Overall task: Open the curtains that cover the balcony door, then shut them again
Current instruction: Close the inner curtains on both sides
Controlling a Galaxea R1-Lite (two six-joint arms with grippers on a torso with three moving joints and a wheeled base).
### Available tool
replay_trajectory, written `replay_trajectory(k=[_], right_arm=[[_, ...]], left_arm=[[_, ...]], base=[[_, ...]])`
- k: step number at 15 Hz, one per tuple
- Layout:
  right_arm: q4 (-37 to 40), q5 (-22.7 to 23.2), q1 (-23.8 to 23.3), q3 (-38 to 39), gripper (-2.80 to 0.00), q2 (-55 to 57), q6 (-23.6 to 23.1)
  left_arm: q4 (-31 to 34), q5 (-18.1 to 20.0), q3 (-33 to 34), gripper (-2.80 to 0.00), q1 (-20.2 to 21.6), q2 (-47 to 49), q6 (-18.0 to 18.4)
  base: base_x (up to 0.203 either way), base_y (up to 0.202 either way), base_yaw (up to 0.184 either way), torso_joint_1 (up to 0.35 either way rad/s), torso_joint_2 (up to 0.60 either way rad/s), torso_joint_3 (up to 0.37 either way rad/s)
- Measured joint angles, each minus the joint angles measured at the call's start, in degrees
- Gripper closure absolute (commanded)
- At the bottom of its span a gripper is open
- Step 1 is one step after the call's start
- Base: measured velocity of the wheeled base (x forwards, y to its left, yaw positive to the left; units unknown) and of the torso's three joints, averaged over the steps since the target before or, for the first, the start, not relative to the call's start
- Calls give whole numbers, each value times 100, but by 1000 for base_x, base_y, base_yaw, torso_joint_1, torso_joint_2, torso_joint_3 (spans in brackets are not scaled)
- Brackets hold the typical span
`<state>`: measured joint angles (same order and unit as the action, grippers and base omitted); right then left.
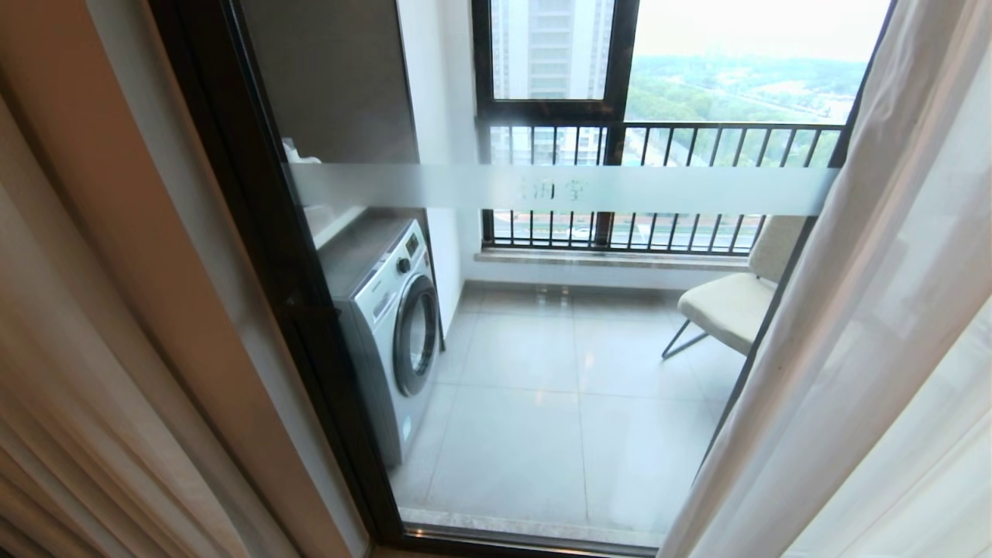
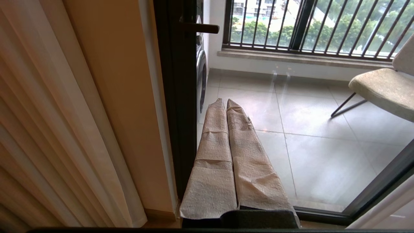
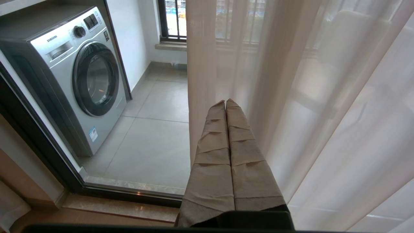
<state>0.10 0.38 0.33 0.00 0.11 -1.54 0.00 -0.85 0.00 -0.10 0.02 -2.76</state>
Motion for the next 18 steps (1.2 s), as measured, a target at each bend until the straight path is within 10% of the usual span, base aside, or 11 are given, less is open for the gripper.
replay_trajectory(k=[18], right_arm=[[-5,-5,0,0,0,0,-6]], left_arm=[[0,0,0,0,5,0,-1]], base=[[0,62,-4,1,2,1]])
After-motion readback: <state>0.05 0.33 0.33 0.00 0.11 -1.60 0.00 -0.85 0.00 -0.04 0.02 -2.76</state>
